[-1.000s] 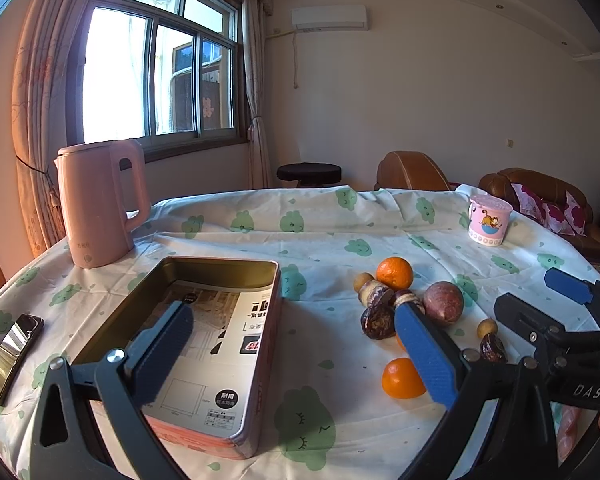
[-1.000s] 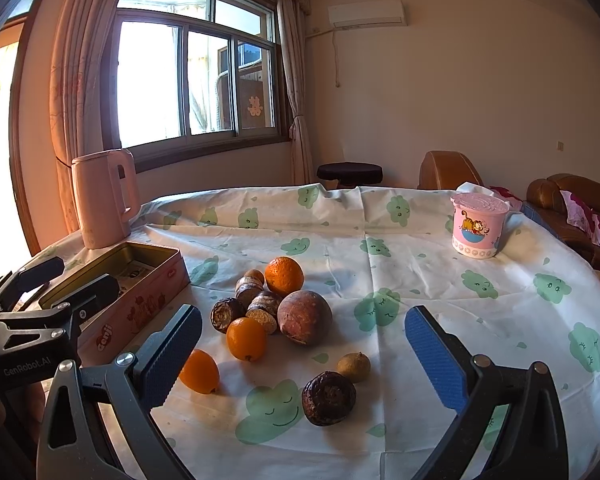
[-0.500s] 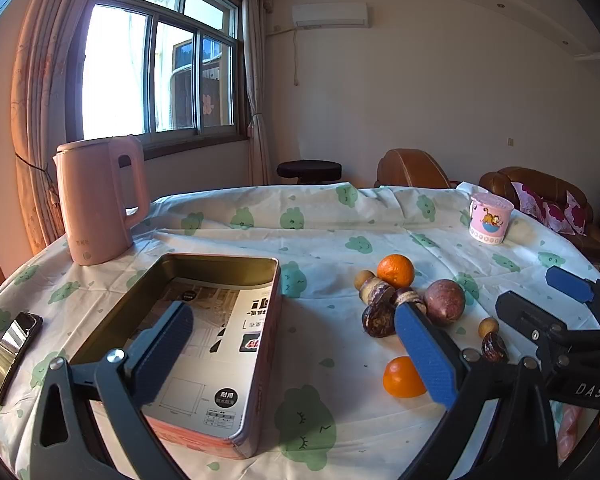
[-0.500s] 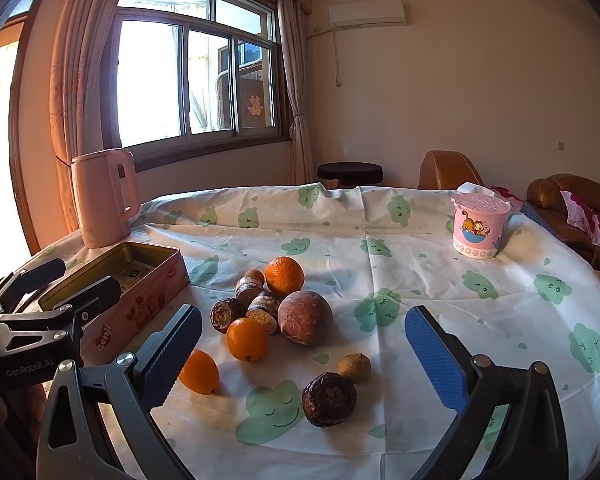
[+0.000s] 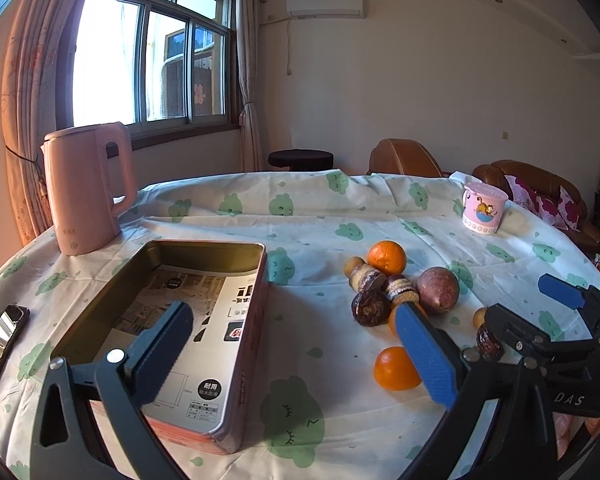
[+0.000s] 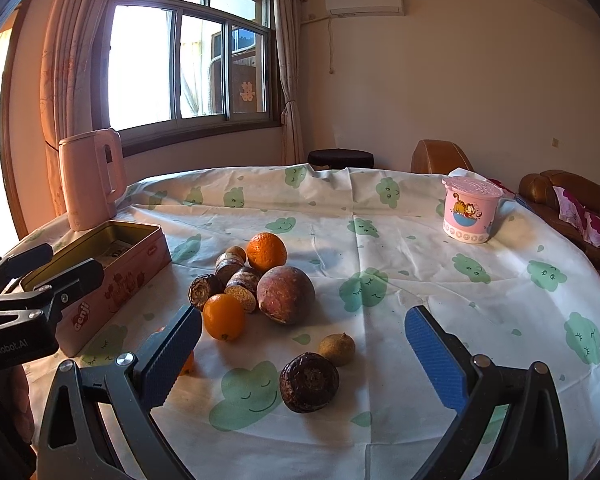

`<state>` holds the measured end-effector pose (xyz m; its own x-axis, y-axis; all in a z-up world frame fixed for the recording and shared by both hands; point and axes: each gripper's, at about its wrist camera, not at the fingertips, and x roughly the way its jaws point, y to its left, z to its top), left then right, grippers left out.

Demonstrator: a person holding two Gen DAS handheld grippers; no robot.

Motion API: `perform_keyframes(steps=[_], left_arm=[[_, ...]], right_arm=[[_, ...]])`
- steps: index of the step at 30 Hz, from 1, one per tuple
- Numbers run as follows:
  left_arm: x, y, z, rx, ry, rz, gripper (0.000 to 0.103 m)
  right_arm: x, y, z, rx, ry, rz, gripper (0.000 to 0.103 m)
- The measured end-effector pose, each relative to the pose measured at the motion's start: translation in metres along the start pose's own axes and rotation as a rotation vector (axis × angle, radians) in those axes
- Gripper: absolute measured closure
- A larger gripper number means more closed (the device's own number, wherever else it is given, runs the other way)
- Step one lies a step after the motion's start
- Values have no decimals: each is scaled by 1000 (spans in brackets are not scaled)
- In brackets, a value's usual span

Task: Organize fruits
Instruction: 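Grasp the dark passion fruit with the right tool while the left tool reaches toward a tangerine, then close the left tool on the tangerine while the right tool holds the passion fruit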

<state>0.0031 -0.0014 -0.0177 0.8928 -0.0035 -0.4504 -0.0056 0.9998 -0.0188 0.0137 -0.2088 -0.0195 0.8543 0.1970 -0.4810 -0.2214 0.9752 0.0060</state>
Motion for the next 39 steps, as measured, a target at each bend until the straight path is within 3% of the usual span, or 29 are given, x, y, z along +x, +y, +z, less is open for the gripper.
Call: perform_keyframes(steps=[5,7,10,12,14,16,18,21,26,30,31,39], left_arm=[[4,-12,-2,33,31,-61,4],[7,-17,-4,45,50,-89,13],[9,-23,-6,63,71,-109,14],[10,-27,-7,73,85,-127,14],[12,-31,-9,87,105,-146,18],[16,-36,-10,103,130,-165,27],[20,-41,-11,117,151,-181,29],[27,-47,-14,132,182,-202,33],[41,-54,-18,155,257,-235,49],[48,-59,-20,174,301,-255,54],[50,-59,-20,171,307,-262,60],[44,-55,-20,158,268,-252,62]], right_arm=[[9,1,-4,-20,56,11,1],[13,3,-5,-30,82,20,10],[16,1,-7,-37,123,36,21],[16,-1,-9,-36,139,48,23],[17,-2,-11,-43,158,54,26],[19,-4,-14,-47,179,66,36],[21,-3,-16,-49,197,84,43],[24,-3,-17,-44,222,99,46],[30,-7,-19,-19,261,110,51],[37,-10,-20,2,305,138,65],[39,-11,-20,13,317,146,67],[32,-6,-19,-19,266,126,68]])
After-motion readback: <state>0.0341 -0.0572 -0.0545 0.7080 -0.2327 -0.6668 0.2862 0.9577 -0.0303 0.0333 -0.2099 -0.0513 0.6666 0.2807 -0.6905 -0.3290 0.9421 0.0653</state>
